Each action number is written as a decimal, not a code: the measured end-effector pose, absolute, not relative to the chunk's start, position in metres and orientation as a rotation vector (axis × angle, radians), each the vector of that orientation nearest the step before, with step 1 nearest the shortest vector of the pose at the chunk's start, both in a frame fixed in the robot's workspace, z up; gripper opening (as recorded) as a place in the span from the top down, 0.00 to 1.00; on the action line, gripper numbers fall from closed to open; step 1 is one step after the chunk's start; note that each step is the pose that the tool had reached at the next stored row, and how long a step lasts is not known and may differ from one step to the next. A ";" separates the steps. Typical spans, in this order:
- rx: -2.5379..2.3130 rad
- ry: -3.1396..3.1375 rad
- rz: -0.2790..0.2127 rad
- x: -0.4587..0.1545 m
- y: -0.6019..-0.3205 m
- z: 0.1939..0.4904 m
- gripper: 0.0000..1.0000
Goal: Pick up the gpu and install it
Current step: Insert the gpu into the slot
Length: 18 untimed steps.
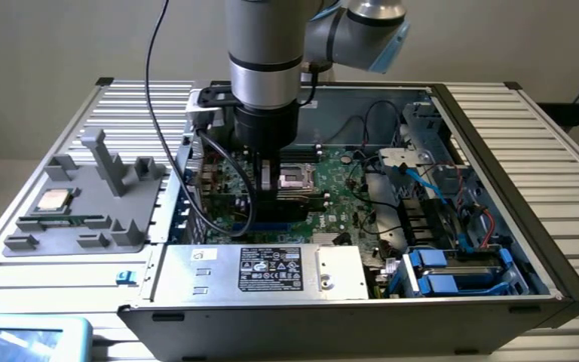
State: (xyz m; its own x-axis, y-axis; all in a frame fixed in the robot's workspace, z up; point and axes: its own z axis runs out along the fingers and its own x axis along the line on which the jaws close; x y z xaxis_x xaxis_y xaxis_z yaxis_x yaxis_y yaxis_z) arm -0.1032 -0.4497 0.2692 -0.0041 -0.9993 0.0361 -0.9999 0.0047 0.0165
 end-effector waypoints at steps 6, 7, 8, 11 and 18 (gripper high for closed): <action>2.190 -2.200 0.021 -0.104 -0.449 0.268 0.75; 2.190 -2.200 0.021 -0.104 -0.449 0.268 0.75; 2.191 -2.200 0.021 -0.104 -0.449 0.268 0.75; 2.190 -2.200 0.021 -0.105 -0.448 0.267 0.75; 2.190 -2.200 0.021 -0.106 -0.447 0.266 0.75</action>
